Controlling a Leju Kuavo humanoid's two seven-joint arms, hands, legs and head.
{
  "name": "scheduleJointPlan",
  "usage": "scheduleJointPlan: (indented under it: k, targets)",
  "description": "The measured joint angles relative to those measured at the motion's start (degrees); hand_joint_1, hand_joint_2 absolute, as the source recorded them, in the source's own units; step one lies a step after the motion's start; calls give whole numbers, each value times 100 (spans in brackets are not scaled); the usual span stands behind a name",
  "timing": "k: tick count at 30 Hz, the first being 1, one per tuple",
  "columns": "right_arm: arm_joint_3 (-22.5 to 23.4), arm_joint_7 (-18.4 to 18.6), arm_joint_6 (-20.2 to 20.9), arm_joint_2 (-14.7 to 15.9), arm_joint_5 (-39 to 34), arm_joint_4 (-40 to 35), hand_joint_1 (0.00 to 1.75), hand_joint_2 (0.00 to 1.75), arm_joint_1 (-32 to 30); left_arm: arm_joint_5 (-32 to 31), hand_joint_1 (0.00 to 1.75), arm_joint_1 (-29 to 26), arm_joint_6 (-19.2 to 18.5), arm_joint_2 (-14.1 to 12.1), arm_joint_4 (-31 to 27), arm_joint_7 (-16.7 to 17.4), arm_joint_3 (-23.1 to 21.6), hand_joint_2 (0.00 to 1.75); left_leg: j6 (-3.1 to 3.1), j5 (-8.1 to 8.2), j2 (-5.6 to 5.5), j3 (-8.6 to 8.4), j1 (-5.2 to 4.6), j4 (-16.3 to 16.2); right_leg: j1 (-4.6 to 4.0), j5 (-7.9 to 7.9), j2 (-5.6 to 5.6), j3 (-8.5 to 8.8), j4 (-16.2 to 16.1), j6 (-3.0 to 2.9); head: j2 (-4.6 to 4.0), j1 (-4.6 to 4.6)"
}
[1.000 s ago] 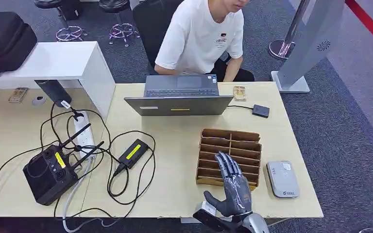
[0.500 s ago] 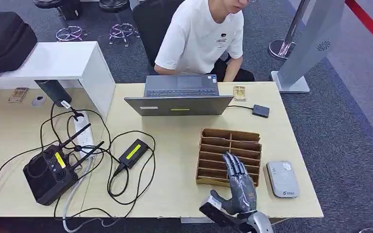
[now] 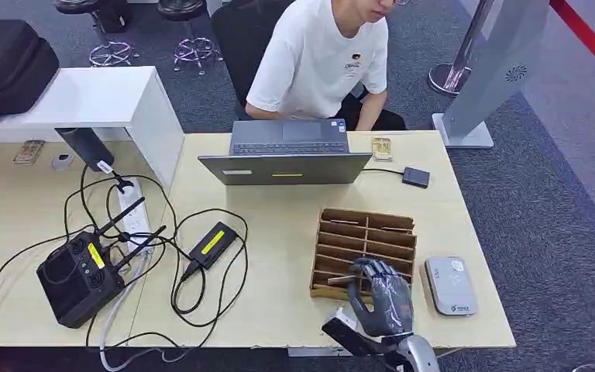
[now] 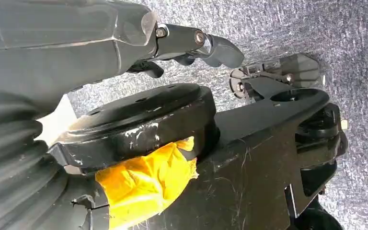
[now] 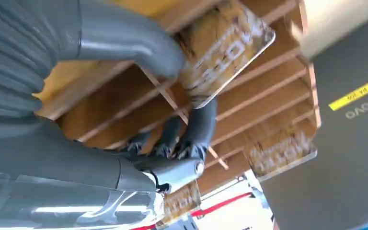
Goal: Pass the card to the sensor for recognition and then transmit it.
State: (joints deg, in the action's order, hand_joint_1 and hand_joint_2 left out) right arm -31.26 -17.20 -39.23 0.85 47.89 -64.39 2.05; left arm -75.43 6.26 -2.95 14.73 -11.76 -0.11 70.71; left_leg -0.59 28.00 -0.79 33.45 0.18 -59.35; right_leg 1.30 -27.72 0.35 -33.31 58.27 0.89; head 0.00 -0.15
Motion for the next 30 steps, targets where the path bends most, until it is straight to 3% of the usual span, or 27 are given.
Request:
scheduleJointPlan:
  k: [25,30]
  targets:
    - [92,-44,24,-74,-9,0,175,175,92,-37,0,1,24,0,0,0,-11,175,0,0,0,-10,0,0,0,0,0,9,0,0,0,0]
    - [142,-260,-103,-85,-18,-173,175,175,-26,-15,0,-1,39,0,0,0,-11,175,0,0,-2,-8,0,-1,0,0,-2,8,0,0,0,2]
